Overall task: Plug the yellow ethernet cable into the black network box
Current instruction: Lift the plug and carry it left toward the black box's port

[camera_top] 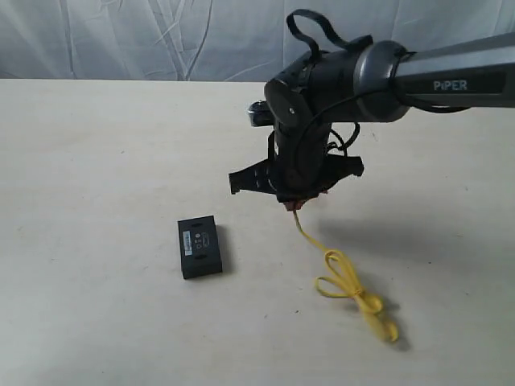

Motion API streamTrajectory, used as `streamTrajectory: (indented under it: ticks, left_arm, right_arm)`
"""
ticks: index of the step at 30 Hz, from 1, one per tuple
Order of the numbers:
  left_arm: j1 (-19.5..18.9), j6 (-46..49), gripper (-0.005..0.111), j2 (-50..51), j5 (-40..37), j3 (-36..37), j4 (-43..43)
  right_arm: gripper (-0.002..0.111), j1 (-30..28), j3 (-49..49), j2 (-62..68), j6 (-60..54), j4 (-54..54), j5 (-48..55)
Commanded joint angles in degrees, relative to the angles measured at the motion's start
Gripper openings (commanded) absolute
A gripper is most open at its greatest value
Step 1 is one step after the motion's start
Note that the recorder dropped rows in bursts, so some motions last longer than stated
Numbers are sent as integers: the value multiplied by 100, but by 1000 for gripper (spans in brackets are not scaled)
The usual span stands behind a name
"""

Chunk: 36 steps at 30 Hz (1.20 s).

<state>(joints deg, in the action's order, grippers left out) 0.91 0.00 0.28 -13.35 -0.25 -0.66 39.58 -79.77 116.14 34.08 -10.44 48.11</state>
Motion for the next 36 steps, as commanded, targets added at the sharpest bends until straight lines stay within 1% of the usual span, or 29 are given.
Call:
streamTrajectory:
  ticks: [1,3,6,12,14,16,20,25,30,33,36]
  left_arm:
    - [-19,0,0,-28,8,25,-36]
    - [-19,0,0,-28,8,25,-36]
    - [-19,0,0,-28,8,25,-36]
    - [-19,0,0,-28,8,25,-36]
    - [-19,0,0,-28,8,25,-36]
    - [-19,0,0,-28,8,25,-36]
    - [-19,0,0,-28,8,25,-36]
    - [-19,0,0,-28,8,25,-36]
    - [-19,0,0,-28,8,25,-36]
    - [-19,0,0,-28,8,25,-36]
    - [-19,0,0,-28,8,25,13]
  right_arm:
    - [-1,-26,19,-402,-2796,532,397]
    - [-1,-26,19,-522,-3518,709,534]
    - [-1,-26,169,-690,-4105,892,554]
    - [-1,-26,1032,-958,-5639,1432,489]
    - [-1,-26,1346,-958,-5751,1499,225]
    - [-1,-26,1617,-958,-5745,1510,-266]
    - [-1,-26,1870,-958,-5708,1762,-808]
    - [-1,-16,1913,-958,-5708,2328,-1126]
    - [-1,20,1913,-778,-5895,2352,-1316]
    - [-1,343,1913,-502,-6179,2298,-1218]
    - [-1,665,1913,-523,-6179,2100,-1419]
